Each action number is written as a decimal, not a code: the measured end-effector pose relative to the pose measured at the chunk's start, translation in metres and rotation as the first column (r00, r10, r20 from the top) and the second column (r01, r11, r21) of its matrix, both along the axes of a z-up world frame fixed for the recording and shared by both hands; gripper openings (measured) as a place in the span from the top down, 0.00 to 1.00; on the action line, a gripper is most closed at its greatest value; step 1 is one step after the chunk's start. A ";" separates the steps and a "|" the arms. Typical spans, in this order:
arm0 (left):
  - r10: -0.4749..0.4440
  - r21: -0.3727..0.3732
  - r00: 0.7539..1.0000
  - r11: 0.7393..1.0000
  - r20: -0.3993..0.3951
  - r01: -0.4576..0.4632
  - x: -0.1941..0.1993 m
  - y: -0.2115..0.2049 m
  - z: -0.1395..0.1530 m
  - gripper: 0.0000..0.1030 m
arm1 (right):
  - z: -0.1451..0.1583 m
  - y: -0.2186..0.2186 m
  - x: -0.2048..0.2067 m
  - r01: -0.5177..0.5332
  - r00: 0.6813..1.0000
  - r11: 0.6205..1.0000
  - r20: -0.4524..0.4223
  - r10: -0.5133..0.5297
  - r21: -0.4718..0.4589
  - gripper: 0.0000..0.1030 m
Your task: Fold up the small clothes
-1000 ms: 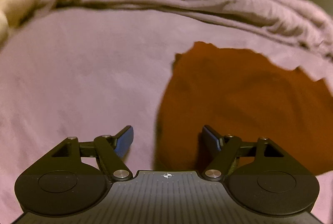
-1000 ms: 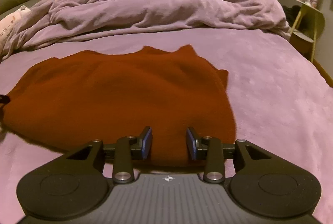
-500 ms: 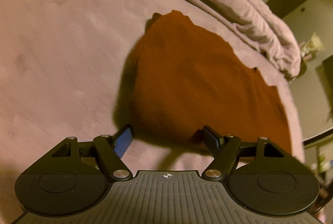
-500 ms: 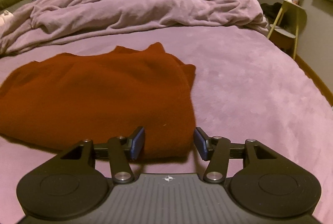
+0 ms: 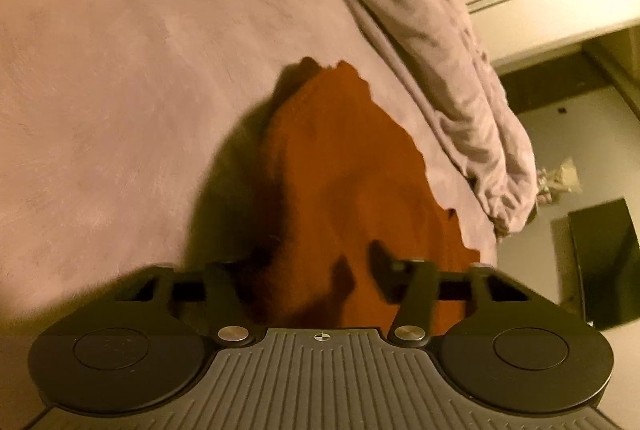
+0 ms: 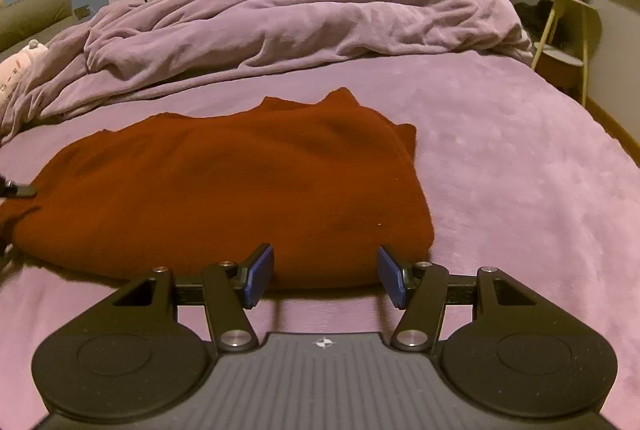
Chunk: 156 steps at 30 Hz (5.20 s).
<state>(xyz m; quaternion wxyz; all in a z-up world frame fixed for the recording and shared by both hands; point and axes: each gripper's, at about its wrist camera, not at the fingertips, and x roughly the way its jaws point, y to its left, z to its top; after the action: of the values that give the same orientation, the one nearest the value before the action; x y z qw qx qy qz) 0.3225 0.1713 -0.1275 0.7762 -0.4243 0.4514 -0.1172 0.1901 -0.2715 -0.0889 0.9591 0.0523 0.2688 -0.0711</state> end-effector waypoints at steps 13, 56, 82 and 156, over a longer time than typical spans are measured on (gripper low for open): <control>-0.122 0.171 0.982 0.981 0.143 0.097 0.006 -0.035 0.073 0.76 | 0.001 0.000 -0.007 -0.003 1.000 1.000 0.019 0.003 0.009 0.45; -0.537 0.656 0.822 0.693 0.192 0.299 -0.066 -0.251 0.064 0.28 | 0.009 -0.035 -0.009 0.053 0.997 0.992 0.053 -0.059 0.113 0.45; -0.376 0.647 0.920 0.729 0.107 0.222 -0.070 -0.194 0.027 0.19 | 0.012 0.017 0.146 -0.235 0.958 0.892 -0.060 0.279 0.386 0.67; -0.380 0.584 0.922 0.766 0.077 0.267 -0.074 -0.232 0.063 0.10 | 0.003 -0.022 0.065 -0.076 0.997 0.970 -0.006 0.077 -0.230 0.91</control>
<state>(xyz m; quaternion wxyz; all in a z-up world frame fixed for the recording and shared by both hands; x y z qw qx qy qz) 0.2487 -0.0612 -0.0647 0.8738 -0.0785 0.4554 -0.1514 0.2554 -0.2932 -0.0863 0.9612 -0.0695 0.2589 -0.0645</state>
